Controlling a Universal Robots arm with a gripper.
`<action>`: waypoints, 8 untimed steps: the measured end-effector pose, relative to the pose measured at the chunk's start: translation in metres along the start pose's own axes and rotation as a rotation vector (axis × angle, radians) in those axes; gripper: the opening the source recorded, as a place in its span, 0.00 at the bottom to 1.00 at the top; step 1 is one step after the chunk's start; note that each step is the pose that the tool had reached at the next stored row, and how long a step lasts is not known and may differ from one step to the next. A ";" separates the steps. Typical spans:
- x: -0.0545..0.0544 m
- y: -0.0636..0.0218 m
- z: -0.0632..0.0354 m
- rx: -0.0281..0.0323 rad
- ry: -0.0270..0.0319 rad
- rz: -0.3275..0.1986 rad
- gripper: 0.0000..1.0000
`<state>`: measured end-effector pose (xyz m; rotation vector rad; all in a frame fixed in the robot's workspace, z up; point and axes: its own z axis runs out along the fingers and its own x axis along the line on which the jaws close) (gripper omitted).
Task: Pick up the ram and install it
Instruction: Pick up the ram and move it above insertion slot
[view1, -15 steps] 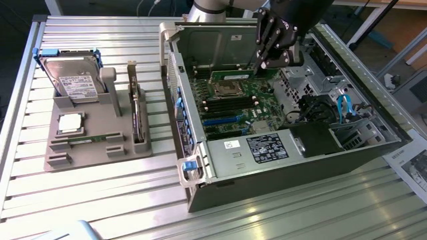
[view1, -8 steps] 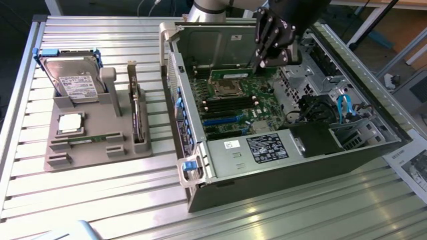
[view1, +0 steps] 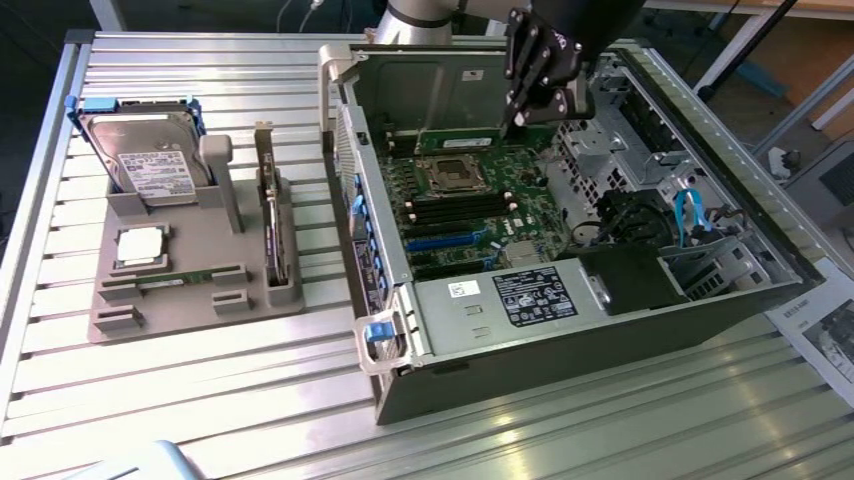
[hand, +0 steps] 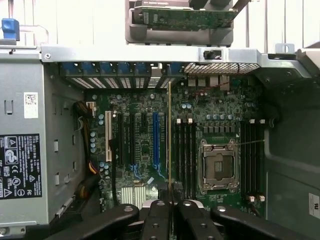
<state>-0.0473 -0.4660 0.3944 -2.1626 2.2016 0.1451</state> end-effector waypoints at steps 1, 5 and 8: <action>-0.003 -0.0001 0.0005 -0.0001 0.0000 0.000 0.12; -0.014 -0.0005 0.0025 -0.0001 -0.0002 0.000 0.12; -0.022 -0.0006 0.0041 -0.0001 -0.0002 0.000 0.12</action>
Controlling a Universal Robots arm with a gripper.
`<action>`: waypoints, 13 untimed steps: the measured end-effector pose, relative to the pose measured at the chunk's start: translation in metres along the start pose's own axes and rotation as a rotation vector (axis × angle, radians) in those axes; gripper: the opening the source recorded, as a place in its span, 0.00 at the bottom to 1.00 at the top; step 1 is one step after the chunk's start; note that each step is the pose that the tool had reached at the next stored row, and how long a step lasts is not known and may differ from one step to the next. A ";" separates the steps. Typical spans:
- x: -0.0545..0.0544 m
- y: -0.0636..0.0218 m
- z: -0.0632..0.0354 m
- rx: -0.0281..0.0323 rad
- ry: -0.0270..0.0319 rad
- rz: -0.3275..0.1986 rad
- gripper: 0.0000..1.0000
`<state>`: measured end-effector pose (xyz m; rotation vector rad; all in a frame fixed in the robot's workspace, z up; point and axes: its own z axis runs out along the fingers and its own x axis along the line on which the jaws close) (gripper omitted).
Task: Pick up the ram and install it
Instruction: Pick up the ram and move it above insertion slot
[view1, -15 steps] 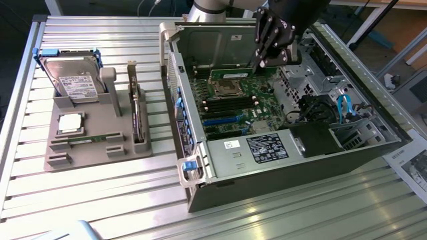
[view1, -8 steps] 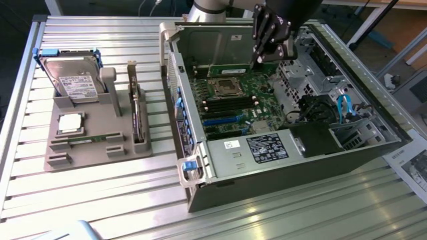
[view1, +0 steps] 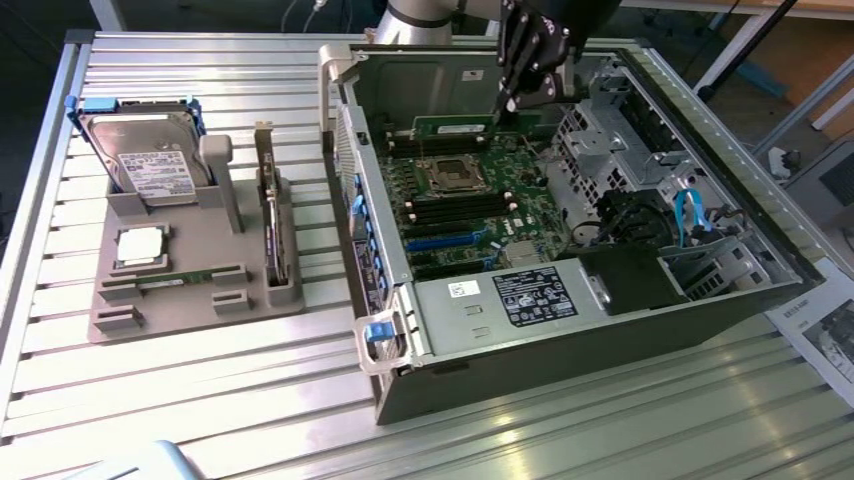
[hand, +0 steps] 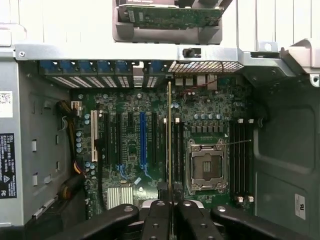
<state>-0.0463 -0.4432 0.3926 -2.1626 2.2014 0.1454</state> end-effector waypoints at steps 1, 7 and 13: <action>-0.005 -0.0001 0.0008 0.0000 0.0000 0.000 0.12; -0.021 -0.0001 0.0035 0.0000 -0.0001 0.000 0.12; -0.023 -0.0023 0.0036 0.0001 -0.0002 0.000 0.12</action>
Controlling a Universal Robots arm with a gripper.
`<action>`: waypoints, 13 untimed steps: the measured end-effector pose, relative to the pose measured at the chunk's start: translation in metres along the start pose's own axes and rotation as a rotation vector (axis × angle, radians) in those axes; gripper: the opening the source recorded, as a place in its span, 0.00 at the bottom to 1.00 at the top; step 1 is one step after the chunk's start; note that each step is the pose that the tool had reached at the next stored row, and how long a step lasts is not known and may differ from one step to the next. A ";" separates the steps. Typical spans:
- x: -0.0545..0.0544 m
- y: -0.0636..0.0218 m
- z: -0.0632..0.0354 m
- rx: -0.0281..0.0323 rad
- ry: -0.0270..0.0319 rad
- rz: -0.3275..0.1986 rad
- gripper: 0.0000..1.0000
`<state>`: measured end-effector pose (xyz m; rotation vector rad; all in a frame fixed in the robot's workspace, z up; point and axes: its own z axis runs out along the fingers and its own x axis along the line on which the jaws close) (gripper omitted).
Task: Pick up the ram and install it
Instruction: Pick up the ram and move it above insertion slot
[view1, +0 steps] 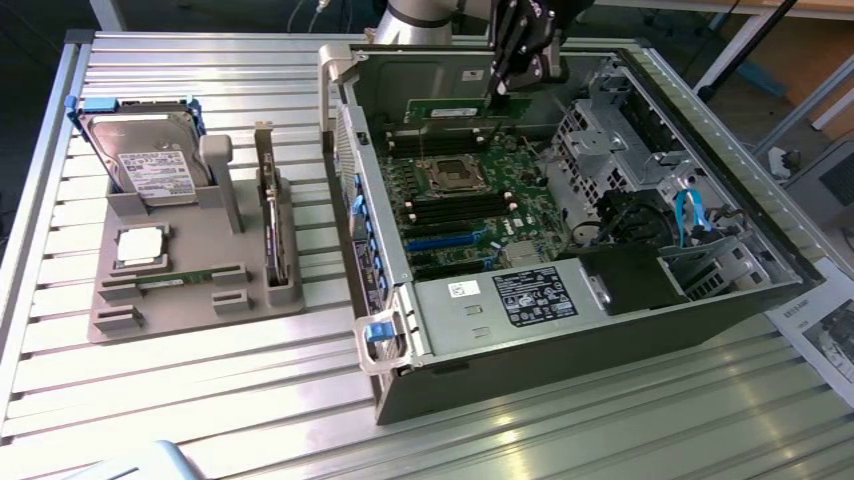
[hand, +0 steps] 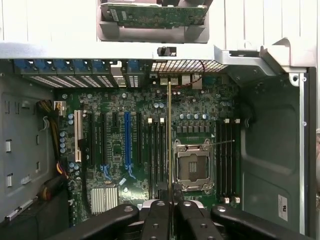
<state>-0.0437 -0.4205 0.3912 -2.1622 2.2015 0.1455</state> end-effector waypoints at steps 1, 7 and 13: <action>0.000 -0.0028 -0.0001 -0.0001 0.0001 0.000 0.12; 0.000 -0.0157 -0.0005 -0.0003 0.0001 0.000 0.12; 0.004 -0.0159 0.0006 -0.0003 0.0001 0.000 0.12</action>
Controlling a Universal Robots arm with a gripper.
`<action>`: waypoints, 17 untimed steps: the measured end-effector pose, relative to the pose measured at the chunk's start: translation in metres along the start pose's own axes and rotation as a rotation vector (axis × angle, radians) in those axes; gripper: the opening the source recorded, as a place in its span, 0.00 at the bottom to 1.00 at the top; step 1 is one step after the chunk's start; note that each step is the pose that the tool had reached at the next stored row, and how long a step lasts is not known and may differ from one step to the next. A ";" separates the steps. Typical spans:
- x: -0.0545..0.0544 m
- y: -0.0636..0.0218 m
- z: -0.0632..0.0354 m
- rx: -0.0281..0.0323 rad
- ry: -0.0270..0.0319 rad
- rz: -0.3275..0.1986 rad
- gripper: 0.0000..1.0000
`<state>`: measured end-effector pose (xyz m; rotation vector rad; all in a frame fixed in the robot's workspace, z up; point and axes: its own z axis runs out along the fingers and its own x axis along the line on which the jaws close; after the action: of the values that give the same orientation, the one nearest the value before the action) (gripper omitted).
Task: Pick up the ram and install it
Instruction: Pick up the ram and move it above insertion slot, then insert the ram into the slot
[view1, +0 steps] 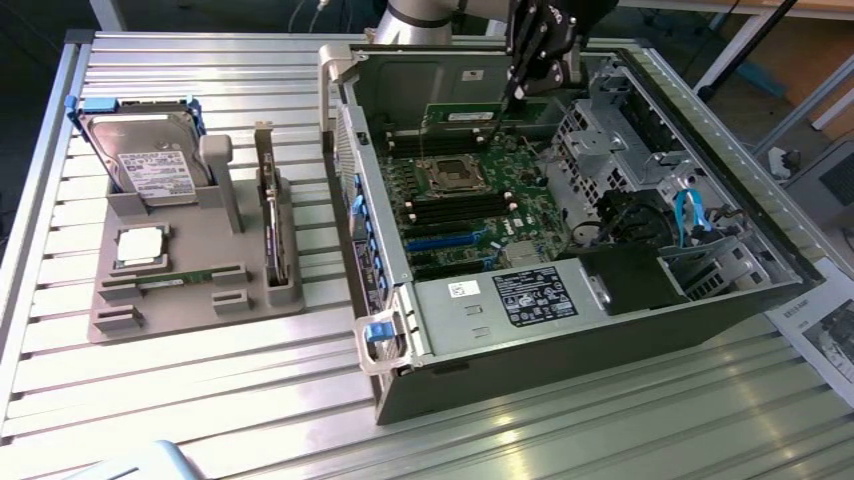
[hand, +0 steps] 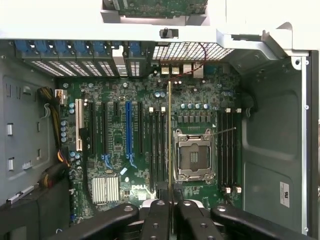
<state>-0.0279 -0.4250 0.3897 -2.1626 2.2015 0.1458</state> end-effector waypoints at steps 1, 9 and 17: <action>0.001 -0.0001 0.0013 0.0000 -0.0001 0.000 0.12; 0.004 -0.0002 0.0054 0.0000 0.0000 0.000 0.12; 0.004 -0.0002 0.0054 0.0000 0.0000 0.000 0.12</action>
<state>-0.0279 -0.4288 0.3839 -2.1626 2.2016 0.1458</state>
